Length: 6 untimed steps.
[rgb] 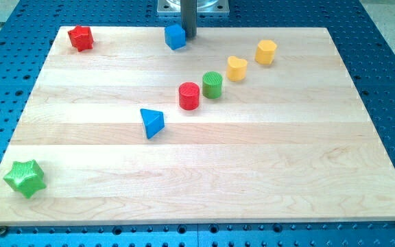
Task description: Point your arm above the heart
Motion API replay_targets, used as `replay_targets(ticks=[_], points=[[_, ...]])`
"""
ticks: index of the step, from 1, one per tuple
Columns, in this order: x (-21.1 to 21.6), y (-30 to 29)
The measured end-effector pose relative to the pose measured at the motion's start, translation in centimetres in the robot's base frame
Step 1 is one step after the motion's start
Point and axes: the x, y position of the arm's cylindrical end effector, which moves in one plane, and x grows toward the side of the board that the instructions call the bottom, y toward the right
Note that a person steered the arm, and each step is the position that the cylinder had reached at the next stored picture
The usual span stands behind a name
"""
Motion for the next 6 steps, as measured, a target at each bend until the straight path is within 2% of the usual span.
replay_targets(ticks=[2, 3, 4, 5, 6], points=[[1.0, -0.4], [-1.2, 0.8], [-1.3, 6.4], [-1.3, 9.5], [0.0, 9.2]])
